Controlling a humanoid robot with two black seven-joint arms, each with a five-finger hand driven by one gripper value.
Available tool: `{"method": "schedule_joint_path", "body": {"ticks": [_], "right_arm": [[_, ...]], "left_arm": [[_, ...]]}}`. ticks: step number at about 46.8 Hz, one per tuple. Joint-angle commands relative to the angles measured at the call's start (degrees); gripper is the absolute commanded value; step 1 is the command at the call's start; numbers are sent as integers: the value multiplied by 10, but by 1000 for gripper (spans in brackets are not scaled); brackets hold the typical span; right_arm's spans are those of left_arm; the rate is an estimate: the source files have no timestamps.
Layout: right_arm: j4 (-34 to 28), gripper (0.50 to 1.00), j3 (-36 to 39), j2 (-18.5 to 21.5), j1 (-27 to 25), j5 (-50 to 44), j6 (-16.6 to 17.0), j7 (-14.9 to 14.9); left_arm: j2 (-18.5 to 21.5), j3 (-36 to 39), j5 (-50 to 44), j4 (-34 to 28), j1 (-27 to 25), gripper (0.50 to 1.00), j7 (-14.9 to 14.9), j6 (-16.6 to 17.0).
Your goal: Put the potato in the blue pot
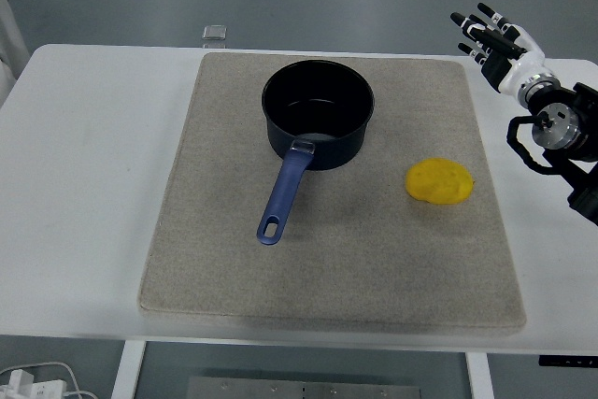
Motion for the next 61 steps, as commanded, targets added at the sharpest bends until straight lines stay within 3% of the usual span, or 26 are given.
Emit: {"method": "schedule_joint_path", "body": {"ticks": [1, 61], "right_arm": [[0, 944, -1, 1, -1, 0, 0, 0], [0, 944, -5, -2, 20, -1, -2, -1]], "left_arm": [[0, 2, 5, -1, -3, 1000, 0, 0], [0, -1, 4, 2, 4, 1000, -1, 2]]}}
